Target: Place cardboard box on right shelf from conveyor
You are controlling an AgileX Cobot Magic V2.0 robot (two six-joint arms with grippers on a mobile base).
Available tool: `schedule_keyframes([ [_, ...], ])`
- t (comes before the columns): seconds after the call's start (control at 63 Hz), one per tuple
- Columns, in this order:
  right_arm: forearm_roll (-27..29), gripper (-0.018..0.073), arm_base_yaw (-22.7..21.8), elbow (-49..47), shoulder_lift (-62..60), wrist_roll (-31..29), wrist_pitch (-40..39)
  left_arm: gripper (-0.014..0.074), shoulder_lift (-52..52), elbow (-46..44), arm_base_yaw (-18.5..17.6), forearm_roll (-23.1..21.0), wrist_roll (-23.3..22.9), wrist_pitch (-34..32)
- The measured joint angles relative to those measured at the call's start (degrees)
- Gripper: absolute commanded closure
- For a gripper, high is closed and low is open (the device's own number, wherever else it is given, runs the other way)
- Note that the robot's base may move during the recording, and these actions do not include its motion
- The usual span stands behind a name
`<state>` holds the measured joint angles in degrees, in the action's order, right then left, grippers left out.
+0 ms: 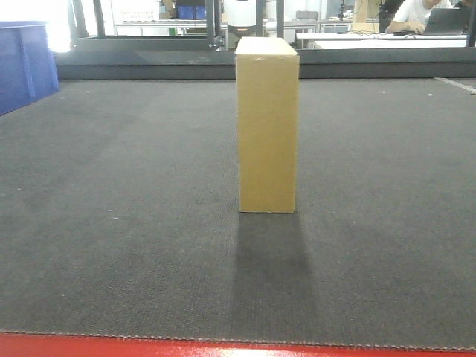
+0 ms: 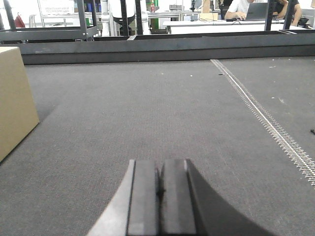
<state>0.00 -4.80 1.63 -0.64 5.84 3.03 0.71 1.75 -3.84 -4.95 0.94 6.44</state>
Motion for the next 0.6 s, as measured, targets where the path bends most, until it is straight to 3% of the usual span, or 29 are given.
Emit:
schedule_keyframes([
  [0.603, 0.0, 0.0503, 0.0, 0.0, 0.0, 0.0, 0.0, 0.0715, 0.0, 0.0, 0.0, 0.0, 0.0, 0.0],
])
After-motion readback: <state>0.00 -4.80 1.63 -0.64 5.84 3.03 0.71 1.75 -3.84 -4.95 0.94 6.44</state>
